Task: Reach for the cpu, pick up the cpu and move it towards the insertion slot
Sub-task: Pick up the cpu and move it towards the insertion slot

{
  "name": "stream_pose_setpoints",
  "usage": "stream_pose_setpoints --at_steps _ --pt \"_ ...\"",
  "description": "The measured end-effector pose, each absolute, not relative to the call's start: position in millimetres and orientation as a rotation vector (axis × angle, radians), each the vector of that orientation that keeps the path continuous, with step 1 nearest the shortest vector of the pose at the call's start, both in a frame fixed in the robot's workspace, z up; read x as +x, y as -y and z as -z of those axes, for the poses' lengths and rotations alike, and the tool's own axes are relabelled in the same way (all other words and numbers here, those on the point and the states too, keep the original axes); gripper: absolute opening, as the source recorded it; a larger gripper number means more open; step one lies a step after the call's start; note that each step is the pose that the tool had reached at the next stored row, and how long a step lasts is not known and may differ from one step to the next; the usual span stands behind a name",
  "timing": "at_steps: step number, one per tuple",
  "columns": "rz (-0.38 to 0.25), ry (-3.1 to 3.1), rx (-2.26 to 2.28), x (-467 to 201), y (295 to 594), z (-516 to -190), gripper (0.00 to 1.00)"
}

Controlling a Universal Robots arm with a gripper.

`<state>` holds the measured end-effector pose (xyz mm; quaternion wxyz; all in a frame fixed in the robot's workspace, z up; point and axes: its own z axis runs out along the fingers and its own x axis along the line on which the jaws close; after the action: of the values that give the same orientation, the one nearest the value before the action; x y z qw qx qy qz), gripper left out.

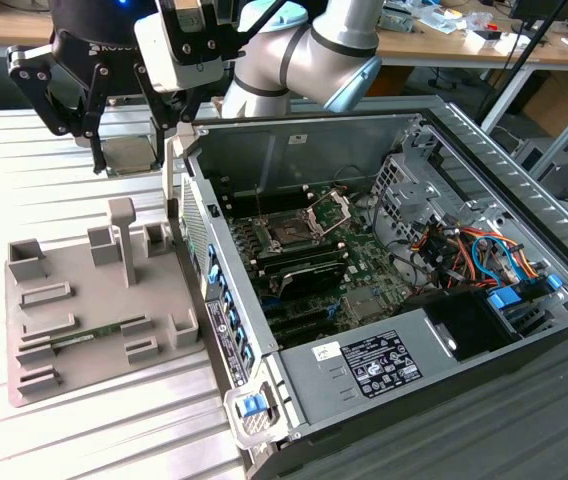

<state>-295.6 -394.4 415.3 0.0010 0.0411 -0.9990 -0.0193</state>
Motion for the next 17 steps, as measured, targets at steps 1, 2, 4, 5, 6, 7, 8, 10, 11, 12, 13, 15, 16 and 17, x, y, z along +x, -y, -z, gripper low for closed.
stream_pose_setpoints --at_steps 1,2,4,5,6,7,8,10,11,12,13,15,16,17 --pt "0.061 3.136 0.129 -295.5 394.4 -415.3 0.55" --pt "0.061 3.136 0.129 -295.4 394.5 -415.3 0.55" --pt "0.061 3.136 0.129 -295.0 394.4 -415.2 0.55" --pt "0.061 3.136 0.129 -294.9 394.4 -415.2 0.55" --pt "0.061 3.136 0.129 -294.7 394.4 -415.2 0.55" --pt "0.061 3.136 0.129 -294.6 394.4 -415.2 0.55" --pt "0.061 3.136 0.129 -294.5 394.4 -415.2 0.55" --pt "0.061 3.136 0.129 -294.0 394.4 -415.2 0.55" --pt "0.061 3.136 0.129 -293.8 394.4 -415.3 0.55" --pt "0.061 3.136 0.129 -293.6 394.4 -415.3 0.55" --pt "0.061 3.136 0.129 -293.3 394.4 -415.2 0.55" --pt "0.061 3.136 0.129 -292.5 394.5 -415.3 0.55" --pt "0.061 3.136 0.129 -292.2 394.4 -415.3 0.55" --pt "0.061 3.136 0.129 -291.9 394.5 -415.3 0.55"
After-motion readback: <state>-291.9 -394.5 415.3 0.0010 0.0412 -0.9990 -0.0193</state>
